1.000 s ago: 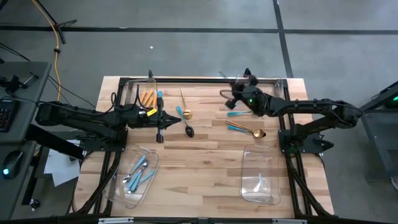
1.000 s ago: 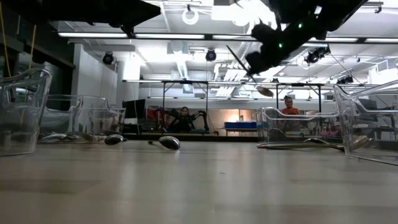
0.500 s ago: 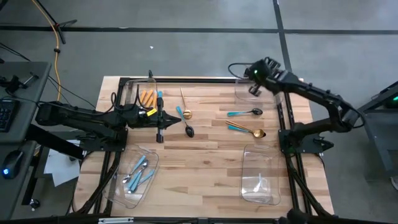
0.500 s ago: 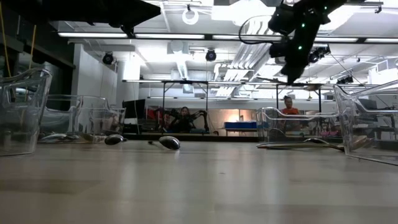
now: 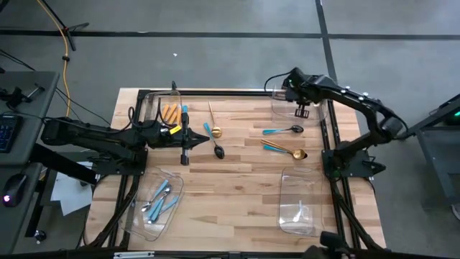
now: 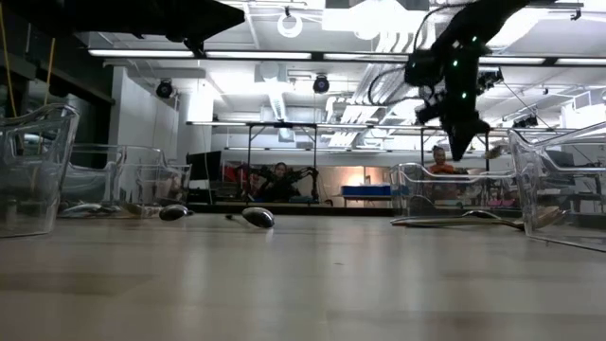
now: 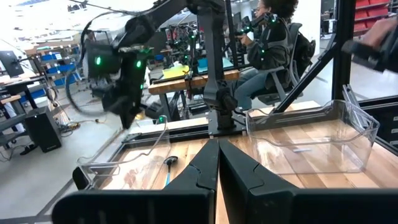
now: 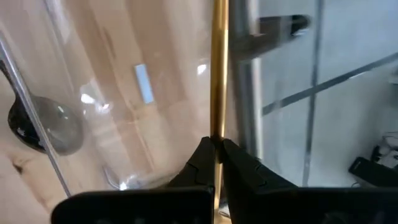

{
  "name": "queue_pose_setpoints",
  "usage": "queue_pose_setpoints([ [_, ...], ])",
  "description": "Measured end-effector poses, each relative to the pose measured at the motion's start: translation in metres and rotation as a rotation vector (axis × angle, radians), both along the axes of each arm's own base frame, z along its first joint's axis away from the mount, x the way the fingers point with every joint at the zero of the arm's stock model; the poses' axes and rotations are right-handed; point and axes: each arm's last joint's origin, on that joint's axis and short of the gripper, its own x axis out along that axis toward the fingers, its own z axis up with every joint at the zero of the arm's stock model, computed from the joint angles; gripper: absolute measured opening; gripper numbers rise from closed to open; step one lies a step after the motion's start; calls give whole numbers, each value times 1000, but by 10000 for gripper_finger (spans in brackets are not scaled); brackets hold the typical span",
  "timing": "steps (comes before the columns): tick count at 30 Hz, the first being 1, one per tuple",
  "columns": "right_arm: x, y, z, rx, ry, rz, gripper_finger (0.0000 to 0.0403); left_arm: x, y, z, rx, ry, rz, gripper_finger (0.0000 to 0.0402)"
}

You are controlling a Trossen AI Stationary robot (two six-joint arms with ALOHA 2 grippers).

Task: Sort silverware by color (type)
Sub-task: Put the gold spoon into the top right transparent bin

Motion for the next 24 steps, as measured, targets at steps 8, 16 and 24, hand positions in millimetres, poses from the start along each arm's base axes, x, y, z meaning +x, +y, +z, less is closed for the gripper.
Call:
queue_pose_setpoints([
  [8, 14, -14, -41, 124, 94, 3, 0, 0, 0, 0, 0, 1, 0, 3],
  [16, 22, -22, -64, 176, 106, 6, 0, 0, 0, 0, 0, 1, 0, 3],
  [24, 28, -27, -79, 201, 73, -32, 0, 0, 0, 0, -1, 1, 0, 3],
])
